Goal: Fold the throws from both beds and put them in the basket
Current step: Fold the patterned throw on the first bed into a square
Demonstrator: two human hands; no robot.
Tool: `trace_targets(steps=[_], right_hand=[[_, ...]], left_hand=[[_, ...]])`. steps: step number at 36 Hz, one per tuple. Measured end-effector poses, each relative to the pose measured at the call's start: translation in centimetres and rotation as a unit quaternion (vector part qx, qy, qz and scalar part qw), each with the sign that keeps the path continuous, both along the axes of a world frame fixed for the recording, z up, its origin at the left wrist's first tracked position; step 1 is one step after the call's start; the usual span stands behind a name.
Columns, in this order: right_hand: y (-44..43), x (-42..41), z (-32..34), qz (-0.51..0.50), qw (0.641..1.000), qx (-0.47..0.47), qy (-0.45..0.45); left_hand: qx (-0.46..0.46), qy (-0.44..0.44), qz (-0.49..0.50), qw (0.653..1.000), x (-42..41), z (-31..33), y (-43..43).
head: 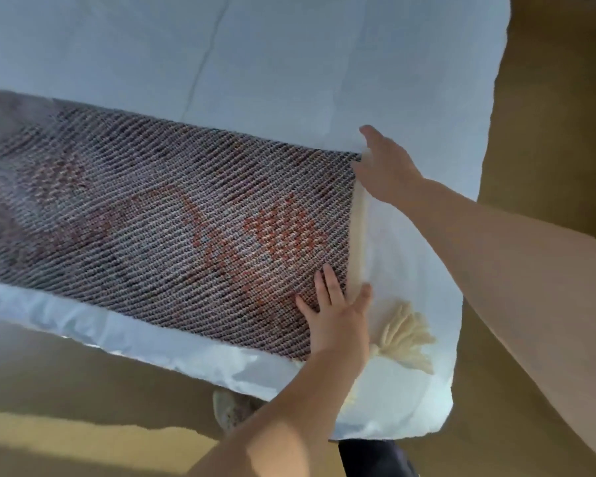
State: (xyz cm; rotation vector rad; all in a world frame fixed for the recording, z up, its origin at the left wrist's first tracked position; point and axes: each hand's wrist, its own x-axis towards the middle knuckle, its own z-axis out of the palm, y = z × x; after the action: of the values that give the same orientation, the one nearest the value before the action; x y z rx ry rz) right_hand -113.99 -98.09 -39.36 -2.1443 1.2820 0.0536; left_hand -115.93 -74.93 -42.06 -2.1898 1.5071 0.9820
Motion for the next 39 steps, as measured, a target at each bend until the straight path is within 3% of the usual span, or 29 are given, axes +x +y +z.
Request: trace_targets(steps=[8, 12, 18, 23, 29, 39], right_hand=[[-0.4, 2.1, 2.6, 0.013, 0.999, 0.031, 0.015], [0.1, 2.7, 7.3, 0.000, 0.998, 0.060, -0.024], [2.6, 4.3, 15.8, -0.038, 0.982, 0.153, -0.106], [6.8, 6.8, 22.9, -0.034, 0.974, 0.169, -0.146], [11.1, 10.6, 29.3, -0.022, 0.973, 0.144, -0.180], [18.0, 19.7, 34.7, -0.111, 0.947, 0.131, -0.271]], left_hand=[[-0.057, 0.028, 0.130, 0.990, 3.0, 6.0, 1.2], [-0.082, 0.029, 0.179, 0.980, 5.4, 10.5, 3.5], [-0.145, -0.045, 0.234, 0.960, 9.4, 18.8, 9.3], [-0.169, -0.075, 0.285, 0.941, 12.1, 25.5, 14.5], [-0.207, -0.083, 0.287, 0.932, 15.8, 29.5, 19.8], [-0.270, -0.060, 0.272, 0.922, 27.1, 33.3, 27.3]])
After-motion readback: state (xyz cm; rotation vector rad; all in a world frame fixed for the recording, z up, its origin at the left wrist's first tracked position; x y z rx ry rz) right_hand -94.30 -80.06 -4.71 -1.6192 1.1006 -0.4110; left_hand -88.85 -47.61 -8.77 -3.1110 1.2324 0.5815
